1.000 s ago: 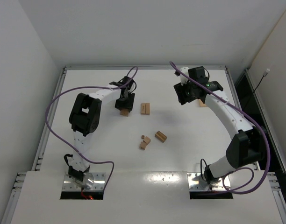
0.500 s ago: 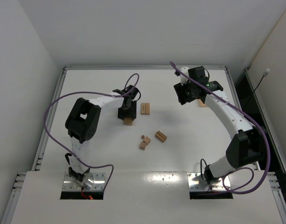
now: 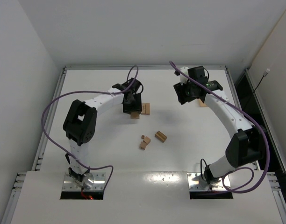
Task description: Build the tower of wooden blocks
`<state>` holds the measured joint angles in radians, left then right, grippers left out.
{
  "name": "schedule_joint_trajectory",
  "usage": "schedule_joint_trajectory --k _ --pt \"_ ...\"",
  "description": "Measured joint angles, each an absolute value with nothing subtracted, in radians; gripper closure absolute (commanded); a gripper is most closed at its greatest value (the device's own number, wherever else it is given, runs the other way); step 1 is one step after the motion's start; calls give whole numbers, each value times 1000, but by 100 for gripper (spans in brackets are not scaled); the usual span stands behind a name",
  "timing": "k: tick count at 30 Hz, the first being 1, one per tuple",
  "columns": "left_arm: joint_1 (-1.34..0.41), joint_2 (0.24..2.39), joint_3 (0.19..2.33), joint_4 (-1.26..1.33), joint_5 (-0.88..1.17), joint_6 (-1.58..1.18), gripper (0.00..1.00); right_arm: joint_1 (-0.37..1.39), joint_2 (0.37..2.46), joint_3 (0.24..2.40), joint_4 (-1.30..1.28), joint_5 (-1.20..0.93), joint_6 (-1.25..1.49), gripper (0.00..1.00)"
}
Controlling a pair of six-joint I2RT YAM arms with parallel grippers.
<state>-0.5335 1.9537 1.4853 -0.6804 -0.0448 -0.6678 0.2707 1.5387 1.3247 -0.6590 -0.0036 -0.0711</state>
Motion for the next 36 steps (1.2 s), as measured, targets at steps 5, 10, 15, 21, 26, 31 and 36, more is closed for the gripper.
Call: schedule_joint_trajectory --k 5,10,15,21,26,31,36 --pt "-557 1974 1604 -687 -65 -672 100 271 1539 1325 -659 -3 -71 49" --pt "-596 2008 1650 -685 -102 -675 100 271 1539 1325 -659 10 -70 49" --pt "-616 2073 1669 -696 -125 -674 100 271 1539 1325 -659 32 -60 49" --pt "-619 2122 1709 -715 -152 -670 100 271 1539 1325 -659 44 -58 49" --pt "-622 2136 1750 -717 -167 -666 100 271 1539 1325 -659 44 -57 49" --pt "-625 2152 1773 -708 -179 -665 100 271 1539 1325 -659 44 -56 49" --pt "-632 2189 1788 -710 -190 -663 100 271 1539 1325 -659 44 -56 49"
